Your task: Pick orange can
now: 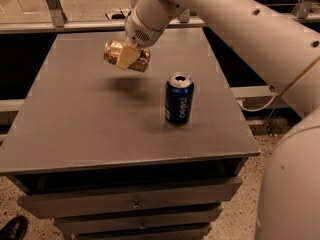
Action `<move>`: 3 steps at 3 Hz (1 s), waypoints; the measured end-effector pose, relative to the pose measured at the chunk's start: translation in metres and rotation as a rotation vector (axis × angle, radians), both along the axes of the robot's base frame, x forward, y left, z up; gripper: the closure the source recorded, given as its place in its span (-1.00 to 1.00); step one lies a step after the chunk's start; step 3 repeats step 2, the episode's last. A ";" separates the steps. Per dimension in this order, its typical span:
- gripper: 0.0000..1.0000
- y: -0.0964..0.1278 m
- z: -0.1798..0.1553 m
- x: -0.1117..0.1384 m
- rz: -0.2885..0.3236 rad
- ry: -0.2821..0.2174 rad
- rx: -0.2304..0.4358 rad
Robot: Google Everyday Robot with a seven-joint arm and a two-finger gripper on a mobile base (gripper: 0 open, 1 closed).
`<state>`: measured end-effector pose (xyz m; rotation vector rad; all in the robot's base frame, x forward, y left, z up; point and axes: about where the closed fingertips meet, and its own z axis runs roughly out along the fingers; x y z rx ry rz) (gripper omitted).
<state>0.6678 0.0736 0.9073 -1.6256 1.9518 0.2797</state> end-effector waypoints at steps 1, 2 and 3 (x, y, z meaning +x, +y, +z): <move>1.00 0.017 0.045 0.005 0.119 -0.078 0.252; 1.00 0.034 0.065 -0.007 0.210 -0.103 0.338; 1.00 0.034 0.065 -0.007 0.210 -0.103 0.338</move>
Offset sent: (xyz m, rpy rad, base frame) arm 0.0044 0.0156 0.0418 0.2311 -0.0728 0.1092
